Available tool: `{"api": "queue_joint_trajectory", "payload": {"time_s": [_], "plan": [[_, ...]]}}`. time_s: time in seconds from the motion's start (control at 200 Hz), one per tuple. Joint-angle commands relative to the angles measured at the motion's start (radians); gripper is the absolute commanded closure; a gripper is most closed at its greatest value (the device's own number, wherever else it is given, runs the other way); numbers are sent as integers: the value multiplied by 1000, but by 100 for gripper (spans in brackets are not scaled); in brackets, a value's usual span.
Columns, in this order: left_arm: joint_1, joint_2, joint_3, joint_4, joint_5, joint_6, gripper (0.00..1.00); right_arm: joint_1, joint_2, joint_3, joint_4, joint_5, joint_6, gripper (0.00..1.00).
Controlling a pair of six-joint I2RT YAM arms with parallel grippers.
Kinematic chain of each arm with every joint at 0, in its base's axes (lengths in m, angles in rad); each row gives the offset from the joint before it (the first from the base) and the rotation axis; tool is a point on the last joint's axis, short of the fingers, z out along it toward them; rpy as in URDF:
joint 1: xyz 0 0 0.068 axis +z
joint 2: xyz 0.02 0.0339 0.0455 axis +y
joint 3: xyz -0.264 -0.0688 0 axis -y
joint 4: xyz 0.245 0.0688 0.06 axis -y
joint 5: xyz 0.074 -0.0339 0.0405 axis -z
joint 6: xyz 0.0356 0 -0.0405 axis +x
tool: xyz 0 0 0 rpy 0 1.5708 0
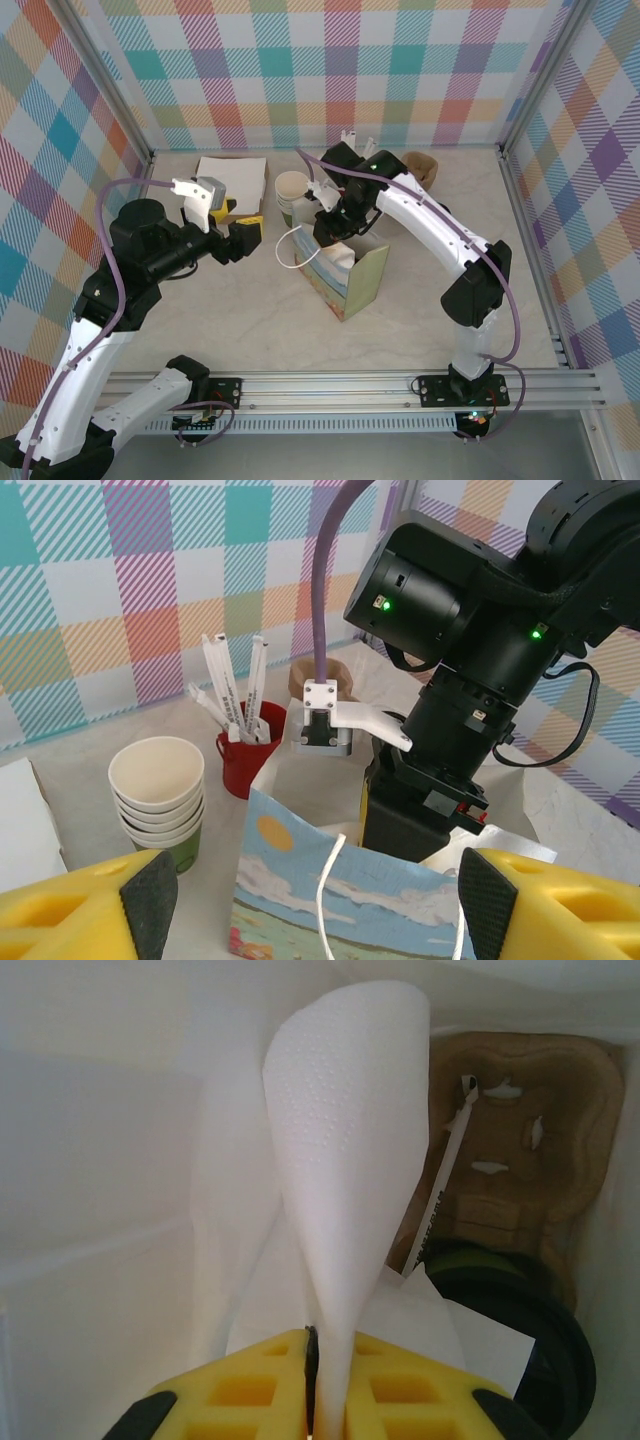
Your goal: Pack the takeout coffee
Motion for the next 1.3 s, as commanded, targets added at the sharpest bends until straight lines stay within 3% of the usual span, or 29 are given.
{"api": "queue_joint_trajectory", "payload": {"time_s": [0.0, 0.515, 0.95, 1.11, 1.3], "plan": [[-8, -15, -9, 19, -11, -14, 24, 7, 17, -10, 11, 1, -12, 84], [-8, -16, -9, 23, -11, -14, 24, 7, -16, 131, -48, -7, 7, 54], [-8, -16, -11, 21, -15, -10, 24, 8, -53, 175, -143, -42, 19, 39], [-8, -13, -14, 27, -14, -10, 24, 7, -85, 142, -145, -54, 28, 45], [-7, -8, -14, 30, -9, -14, 24, 8, -94, 105, -133, -37, 38, 69]]}}
